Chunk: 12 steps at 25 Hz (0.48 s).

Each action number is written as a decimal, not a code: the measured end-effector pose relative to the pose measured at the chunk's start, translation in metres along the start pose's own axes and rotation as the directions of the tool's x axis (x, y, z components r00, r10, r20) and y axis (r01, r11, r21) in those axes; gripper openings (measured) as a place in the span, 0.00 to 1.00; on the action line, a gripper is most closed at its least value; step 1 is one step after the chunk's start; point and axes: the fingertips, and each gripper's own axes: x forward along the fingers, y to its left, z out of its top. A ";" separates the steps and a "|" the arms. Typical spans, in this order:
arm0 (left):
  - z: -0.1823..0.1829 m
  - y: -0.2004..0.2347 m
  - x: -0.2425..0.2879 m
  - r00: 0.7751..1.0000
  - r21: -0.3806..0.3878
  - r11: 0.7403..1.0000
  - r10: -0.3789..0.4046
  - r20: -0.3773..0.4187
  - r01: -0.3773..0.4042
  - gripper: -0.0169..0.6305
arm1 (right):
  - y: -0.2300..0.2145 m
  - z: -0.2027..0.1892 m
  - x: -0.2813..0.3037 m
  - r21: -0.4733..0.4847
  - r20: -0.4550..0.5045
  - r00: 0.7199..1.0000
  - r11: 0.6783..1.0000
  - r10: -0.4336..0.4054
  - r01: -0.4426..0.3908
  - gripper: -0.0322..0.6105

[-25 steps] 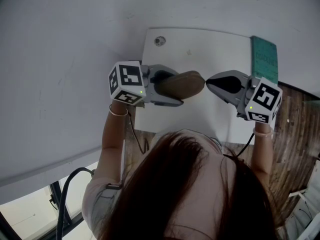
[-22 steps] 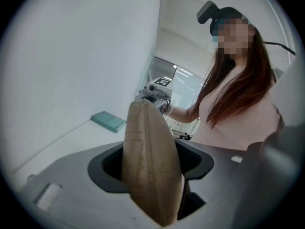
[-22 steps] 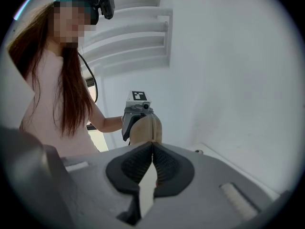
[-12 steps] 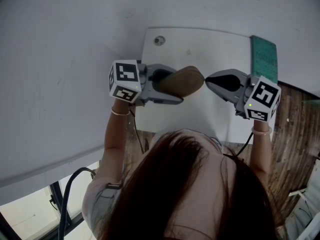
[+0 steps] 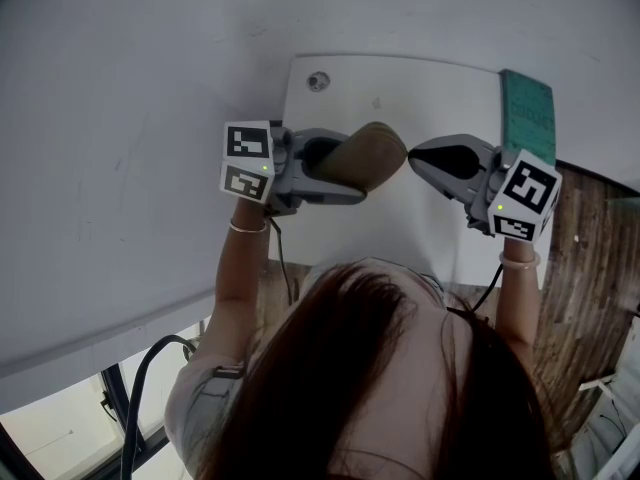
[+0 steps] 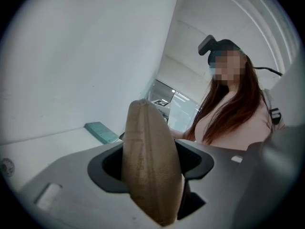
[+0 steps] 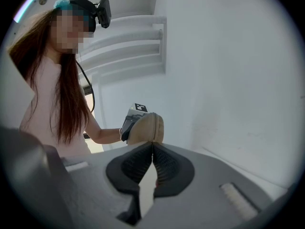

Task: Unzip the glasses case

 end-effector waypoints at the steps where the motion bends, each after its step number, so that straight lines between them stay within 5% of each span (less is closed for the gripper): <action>1: 0.002 0.001 -0.001 1.000 -0.004 1.000 -0.003 0.019 0.003 0.49 | 0.000 0.000 0.001 0.001 0.004 1.000 1.000 -0.002 0.002 0.06; 12: 0.014 0.003 -0.004 0.985 -0.036 0.999 -0.019 0.173 0.026 0.49 | 0.000 0.006 0.003 0.015 0.049 0.998 0.999 -0.032 0.031 0.06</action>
